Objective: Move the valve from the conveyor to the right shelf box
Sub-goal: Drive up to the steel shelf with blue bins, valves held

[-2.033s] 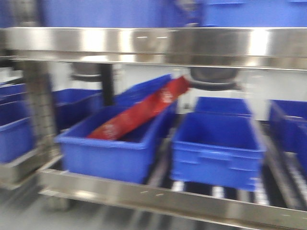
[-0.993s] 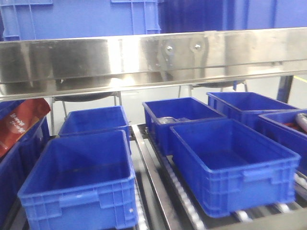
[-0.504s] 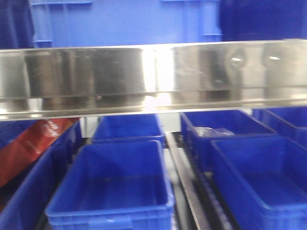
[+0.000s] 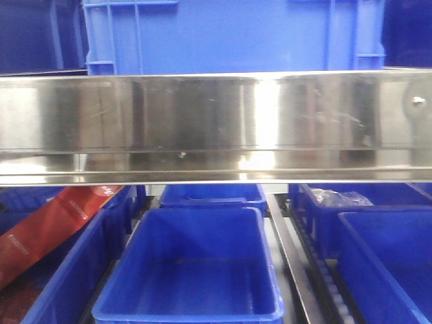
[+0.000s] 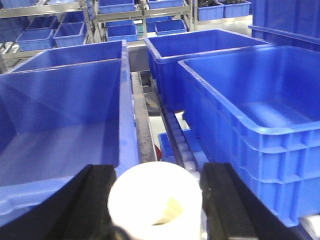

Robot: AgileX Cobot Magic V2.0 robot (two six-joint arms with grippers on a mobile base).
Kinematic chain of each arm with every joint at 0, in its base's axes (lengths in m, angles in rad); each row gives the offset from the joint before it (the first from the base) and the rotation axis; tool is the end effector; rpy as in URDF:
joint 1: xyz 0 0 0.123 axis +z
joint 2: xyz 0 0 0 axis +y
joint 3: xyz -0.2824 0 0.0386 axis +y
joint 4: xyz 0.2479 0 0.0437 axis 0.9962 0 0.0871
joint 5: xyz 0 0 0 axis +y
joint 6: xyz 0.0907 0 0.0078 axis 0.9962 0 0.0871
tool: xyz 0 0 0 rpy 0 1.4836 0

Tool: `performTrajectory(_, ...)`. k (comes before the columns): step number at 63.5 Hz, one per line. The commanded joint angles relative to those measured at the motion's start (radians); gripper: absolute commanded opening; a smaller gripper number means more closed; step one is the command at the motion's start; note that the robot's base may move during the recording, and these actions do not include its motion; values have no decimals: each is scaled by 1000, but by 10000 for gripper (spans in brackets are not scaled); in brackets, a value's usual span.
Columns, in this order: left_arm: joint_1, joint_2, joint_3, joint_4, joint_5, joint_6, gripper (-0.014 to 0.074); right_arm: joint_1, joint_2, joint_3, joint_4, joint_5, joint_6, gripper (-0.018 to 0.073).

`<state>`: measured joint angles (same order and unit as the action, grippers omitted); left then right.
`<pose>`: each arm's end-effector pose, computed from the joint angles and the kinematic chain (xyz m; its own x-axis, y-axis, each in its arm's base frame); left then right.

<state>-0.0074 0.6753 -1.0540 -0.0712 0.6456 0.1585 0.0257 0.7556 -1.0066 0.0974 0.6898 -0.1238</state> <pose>0.1073 -0.0047 0.4456 -0.1716 0.1026 -0.9798 0.0673 0.9935 0.0922 0.1353 0.0091 0.4174 -0.3376 -0.0572 -0.9395 -0.1003 0.9947 -0.0245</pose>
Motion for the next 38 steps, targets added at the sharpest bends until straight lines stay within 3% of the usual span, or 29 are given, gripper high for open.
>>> performTrajectory(1,-6,-3,-7,-4,-60,-3,-111,-2,-10,-19,-5,-78,-7,-154)
performTrajectory(38,-6,-3,-7,-4,-60,-3,-111,-2,-10,-19,-5,-78,-7,-154)
